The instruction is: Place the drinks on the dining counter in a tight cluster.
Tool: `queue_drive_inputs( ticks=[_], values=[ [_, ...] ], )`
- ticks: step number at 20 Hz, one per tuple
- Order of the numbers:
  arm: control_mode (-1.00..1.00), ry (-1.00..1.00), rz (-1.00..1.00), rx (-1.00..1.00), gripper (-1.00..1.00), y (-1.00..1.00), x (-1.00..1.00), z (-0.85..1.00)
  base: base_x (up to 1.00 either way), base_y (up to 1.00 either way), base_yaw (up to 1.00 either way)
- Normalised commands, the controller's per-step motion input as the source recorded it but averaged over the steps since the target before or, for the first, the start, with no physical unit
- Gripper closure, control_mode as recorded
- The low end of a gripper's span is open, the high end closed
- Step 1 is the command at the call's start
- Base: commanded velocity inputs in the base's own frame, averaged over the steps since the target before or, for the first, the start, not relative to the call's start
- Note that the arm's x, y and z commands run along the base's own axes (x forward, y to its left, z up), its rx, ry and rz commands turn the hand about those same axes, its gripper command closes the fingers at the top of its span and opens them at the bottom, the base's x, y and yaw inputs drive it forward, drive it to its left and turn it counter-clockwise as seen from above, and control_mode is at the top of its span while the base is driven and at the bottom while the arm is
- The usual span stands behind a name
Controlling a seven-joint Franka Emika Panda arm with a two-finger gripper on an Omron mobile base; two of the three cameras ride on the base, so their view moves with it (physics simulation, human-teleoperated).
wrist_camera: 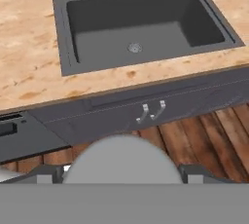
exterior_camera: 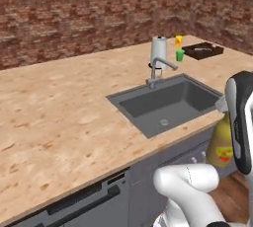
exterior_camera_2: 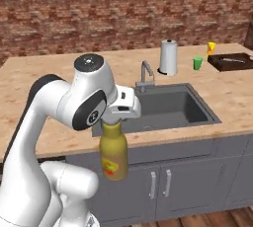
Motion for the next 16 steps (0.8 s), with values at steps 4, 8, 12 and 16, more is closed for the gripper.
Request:
queue_drive_inputs(
  ticks=[4,8,12,16],
  values=[
    [1.0,0.0,0.0,0.0,1.0,0.0,0.0,0.0,0.0,-1.0,0.13],
    [1.0,0.0,0.0,0.0,1.0,0.0,0.0,0.0,0.02,-1.0,0.05],
    [1.0,0.0,0.0,0.0,1.0,0.0,0.0,0.0,0.21,-1.0,0.15],
    [1.0,0.0,0.0,0.0,1.0,0.0,0.0,0.0,0.53,-0.98,0.36]
  ],
)
